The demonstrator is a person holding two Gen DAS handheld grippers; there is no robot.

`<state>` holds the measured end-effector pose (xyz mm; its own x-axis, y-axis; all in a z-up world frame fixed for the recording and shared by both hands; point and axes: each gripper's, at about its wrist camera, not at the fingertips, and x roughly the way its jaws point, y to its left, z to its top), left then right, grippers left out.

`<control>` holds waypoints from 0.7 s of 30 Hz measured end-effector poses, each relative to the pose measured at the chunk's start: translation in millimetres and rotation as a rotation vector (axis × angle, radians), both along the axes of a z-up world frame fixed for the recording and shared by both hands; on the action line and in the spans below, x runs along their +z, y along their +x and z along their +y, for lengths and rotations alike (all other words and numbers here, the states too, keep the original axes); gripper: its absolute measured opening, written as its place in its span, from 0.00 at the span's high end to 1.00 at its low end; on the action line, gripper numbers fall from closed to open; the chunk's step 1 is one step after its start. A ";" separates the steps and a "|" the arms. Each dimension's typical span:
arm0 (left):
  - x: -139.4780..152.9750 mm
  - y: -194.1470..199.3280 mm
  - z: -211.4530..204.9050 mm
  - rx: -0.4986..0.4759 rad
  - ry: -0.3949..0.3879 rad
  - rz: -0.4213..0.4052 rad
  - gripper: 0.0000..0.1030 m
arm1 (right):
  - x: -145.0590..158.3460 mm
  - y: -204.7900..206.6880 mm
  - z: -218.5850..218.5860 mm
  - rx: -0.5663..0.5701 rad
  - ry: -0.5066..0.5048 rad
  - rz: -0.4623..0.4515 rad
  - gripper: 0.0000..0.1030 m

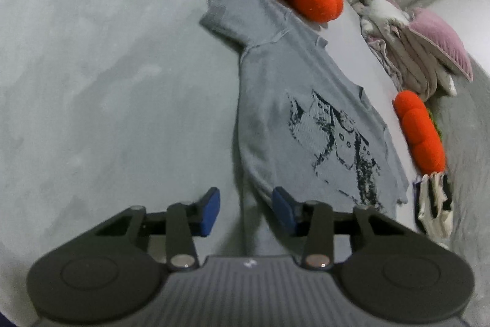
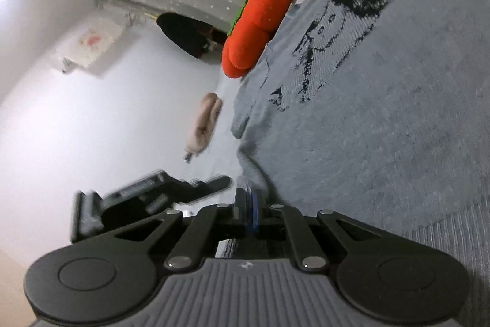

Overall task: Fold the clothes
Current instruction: 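Grasp the sweater side with the left tool while the right tool hovers over the sweater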

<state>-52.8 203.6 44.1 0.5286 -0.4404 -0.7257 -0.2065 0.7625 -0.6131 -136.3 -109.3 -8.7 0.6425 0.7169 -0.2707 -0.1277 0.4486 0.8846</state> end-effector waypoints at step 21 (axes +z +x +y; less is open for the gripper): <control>-9.5 -4.4 -14.6 0.035 -0.187 -0.026 0.63 | 5.0 -9.8 25.8 0.086 0.121 -0.054 0.94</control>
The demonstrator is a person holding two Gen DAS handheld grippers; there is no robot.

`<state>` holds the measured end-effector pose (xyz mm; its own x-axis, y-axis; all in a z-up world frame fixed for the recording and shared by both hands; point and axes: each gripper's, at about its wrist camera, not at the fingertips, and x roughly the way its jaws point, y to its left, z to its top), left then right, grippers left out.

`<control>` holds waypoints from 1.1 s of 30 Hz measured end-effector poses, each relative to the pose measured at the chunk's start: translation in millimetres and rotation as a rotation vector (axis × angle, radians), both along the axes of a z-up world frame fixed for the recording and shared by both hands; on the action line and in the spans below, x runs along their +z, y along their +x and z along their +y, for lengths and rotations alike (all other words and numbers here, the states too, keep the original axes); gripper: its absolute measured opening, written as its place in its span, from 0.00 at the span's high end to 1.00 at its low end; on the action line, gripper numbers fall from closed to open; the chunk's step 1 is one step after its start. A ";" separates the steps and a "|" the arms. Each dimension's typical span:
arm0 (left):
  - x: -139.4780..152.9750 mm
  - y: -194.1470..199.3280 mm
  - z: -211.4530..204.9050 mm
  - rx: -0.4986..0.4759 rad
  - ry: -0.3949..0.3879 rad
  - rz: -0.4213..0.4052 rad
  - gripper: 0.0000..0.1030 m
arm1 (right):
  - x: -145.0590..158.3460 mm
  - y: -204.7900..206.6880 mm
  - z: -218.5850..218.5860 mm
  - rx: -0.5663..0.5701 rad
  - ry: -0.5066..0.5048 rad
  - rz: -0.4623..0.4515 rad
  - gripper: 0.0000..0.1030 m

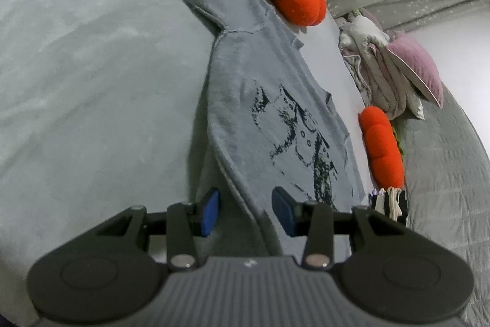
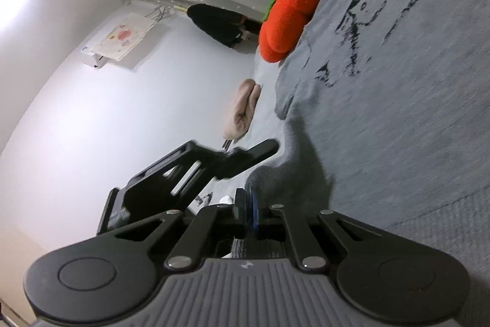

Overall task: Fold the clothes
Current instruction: 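Grasp the sweater side with the left tool while the right tool hovers over the sweater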

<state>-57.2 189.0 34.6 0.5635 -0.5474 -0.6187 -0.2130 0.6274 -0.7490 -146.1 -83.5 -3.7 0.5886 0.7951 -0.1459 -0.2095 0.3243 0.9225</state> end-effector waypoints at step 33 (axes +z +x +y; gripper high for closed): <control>6.6 9.3 41.6 0.119 0.246 -0.032 0.90 | 15.9 -26.7 67.4 0.037 -0.482 -0.138 0.74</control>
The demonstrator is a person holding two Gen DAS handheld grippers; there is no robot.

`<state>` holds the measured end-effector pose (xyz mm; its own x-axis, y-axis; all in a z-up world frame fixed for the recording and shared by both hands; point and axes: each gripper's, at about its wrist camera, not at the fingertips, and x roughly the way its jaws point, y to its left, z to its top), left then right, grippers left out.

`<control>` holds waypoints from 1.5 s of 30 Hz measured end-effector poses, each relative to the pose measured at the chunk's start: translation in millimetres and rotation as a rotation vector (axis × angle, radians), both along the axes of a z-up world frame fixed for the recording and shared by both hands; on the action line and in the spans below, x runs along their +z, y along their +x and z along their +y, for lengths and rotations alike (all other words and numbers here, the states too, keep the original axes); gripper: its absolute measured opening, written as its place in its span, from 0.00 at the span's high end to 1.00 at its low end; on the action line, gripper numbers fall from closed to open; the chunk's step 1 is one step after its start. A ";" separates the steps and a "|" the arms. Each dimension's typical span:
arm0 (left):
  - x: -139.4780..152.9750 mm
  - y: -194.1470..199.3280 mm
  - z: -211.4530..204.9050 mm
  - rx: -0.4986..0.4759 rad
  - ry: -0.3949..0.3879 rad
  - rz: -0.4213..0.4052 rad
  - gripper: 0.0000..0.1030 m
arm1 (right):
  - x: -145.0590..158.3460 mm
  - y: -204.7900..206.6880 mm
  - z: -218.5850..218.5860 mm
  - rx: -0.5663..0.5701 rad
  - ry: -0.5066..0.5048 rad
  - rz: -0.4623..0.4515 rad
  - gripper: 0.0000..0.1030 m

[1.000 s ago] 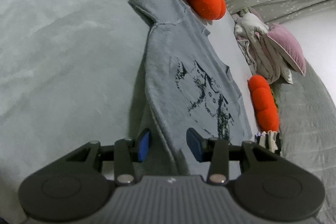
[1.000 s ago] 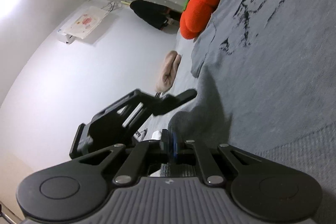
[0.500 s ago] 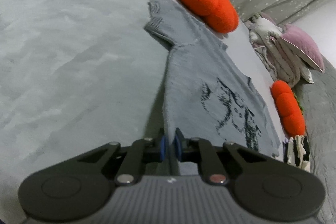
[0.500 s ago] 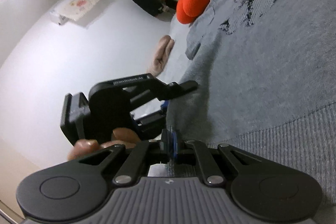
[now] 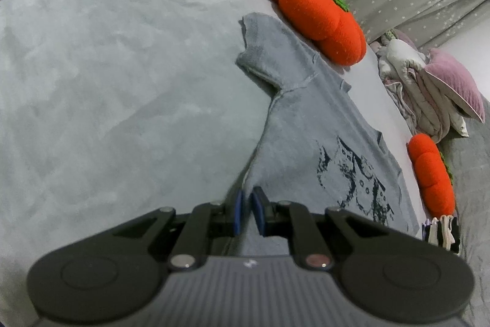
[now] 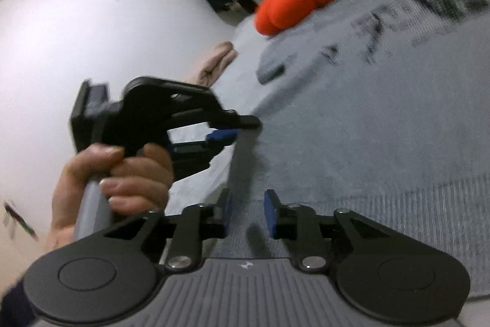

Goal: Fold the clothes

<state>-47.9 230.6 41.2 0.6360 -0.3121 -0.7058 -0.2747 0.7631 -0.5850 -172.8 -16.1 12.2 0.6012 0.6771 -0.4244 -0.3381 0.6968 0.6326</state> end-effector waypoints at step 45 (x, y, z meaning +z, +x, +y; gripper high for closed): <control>-30.1 174.7 -14.8 -0.186 0.058 -0.062 0.90 | -4.6 21.6 -23.5 -0.048 -0.142 -0.026 0.67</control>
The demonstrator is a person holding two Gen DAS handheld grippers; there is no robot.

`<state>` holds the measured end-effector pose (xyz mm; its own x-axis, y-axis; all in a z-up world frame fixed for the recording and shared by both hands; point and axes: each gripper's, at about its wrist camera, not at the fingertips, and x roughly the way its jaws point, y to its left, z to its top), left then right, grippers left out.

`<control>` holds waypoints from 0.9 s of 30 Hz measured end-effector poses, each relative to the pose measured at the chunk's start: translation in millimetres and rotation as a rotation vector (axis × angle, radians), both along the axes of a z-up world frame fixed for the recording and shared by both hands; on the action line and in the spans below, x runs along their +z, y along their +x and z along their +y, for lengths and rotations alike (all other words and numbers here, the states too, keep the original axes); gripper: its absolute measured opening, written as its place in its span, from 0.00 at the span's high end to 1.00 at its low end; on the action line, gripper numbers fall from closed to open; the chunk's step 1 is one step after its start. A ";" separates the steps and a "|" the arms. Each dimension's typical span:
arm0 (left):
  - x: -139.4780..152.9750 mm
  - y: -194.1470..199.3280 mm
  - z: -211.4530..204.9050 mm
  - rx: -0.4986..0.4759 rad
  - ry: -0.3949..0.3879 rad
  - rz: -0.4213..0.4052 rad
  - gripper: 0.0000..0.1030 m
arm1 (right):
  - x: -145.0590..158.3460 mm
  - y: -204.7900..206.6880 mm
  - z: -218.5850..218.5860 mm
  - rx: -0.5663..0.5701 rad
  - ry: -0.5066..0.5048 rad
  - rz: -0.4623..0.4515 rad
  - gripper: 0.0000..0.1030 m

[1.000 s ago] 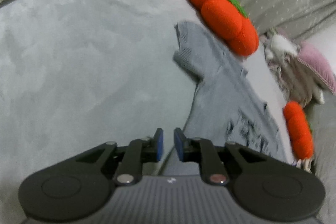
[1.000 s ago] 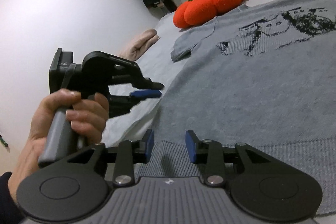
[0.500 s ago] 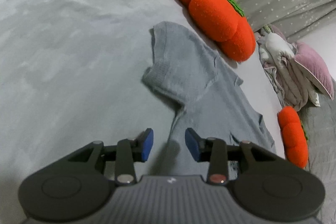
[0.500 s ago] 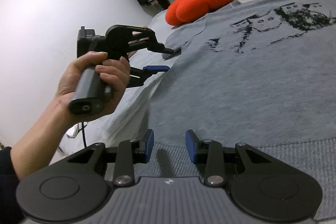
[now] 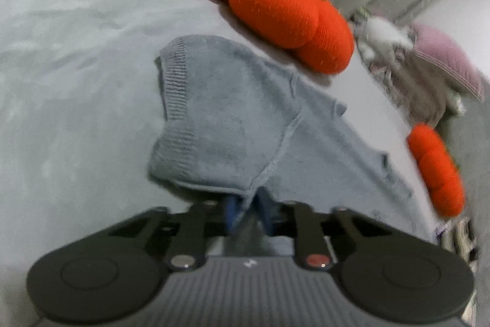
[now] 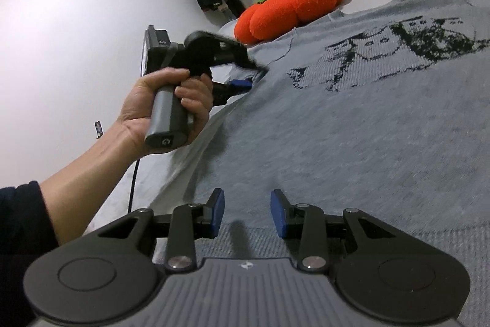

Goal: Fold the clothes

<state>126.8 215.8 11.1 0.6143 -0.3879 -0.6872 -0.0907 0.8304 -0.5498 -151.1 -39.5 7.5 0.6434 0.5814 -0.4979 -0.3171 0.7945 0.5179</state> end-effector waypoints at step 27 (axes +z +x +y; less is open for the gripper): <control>10.8 -0.6 26.3 -0.102 0.106 -0.078 0.92 | -0.1 -31.9 101.3 0.289 -0.484 -0.259 0.72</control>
<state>126.2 242.1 22.0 0.6282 -0.3791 -0.6795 0.0367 0.8868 -0.4607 -183.1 61.8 7.5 0.6287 0.4980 -0.5973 -0.6221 0.7829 -0.0021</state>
